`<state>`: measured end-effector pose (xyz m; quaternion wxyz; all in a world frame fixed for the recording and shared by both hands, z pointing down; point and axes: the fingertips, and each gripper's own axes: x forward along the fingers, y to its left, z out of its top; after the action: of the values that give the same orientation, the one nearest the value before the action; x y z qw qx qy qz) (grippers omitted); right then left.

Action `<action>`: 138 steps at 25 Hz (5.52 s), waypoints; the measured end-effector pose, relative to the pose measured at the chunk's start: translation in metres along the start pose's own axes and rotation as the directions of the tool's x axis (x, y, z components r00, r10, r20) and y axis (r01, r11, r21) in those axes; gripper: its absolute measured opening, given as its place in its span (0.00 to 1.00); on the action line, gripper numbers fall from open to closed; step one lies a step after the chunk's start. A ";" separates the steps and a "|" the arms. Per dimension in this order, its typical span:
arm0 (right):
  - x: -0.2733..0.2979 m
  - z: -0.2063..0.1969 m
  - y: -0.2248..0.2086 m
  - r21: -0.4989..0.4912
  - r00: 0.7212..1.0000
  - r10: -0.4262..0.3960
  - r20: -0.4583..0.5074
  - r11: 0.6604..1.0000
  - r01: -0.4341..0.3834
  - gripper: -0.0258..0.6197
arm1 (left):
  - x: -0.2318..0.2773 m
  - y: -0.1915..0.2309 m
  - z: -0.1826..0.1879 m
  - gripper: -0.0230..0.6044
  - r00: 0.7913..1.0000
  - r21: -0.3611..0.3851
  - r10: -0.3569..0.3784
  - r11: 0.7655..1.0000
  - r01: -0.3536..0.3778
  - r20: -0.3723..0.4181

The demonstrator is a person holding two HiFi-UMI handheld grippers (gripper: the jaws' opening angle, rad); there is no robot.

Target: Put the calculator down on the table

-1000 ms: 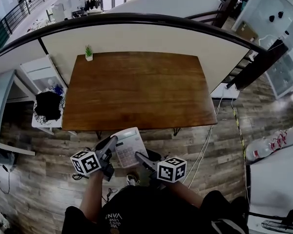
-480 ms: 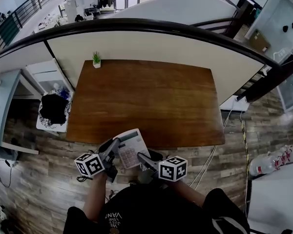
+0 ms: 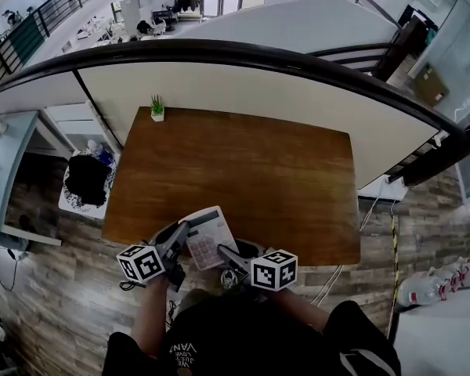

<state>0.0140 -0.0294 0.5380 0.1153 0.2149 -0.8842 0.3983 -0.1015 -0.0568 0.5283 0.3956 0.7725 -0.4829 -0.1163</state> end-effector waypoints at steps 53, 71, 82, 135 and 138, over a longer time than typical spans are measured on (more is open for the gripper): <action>0.219 0.127 -0.158 0.095 0.899 -0.421 0.120 0.906 0.412 0.31 | 0.223 0.189 0.141 0.15 0.902 0.176 -0.191 0.945 0.275 -0.388; 0.229 0.127 -0.195 0.006 0.853 -0.521 0.037 0.854 0.521 0.31 | 0.252 0.210 0.127 0.15 0.912 0.228 -0.107 0.951 0.211 -0.397; 0.231 0.129 -0.200 -0.080 0.834 -0.552 -0.002 0.831 0.550 0.33 | 0.257 0.215 0.122 0.15 0.901 0.297 -0.016 0.941 0.160 -0.433; 0.108 0.106 -0.109 -0.293 0.887 -0.450 0.101 0.839 0.458 0.09 | 0.082 0.107 0.067 0.06 0.983 0.325 0.104 0.945 -0.051 -0.149; 0.098 0.101 -0.104 -0.306 0.893 -0.437 0.105 0.840 0.447 0.09 | 0.072 0.096 0.055 0.06 0.984 0.327 0.106 0.943 -0.053 -0.144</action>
<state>-0.0261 -0.1955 0.5763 0.2240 0.3973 -0.8653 0.2080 -0.1589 -0.1658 0.5763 0.3058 0.8133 -0.4932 0.0422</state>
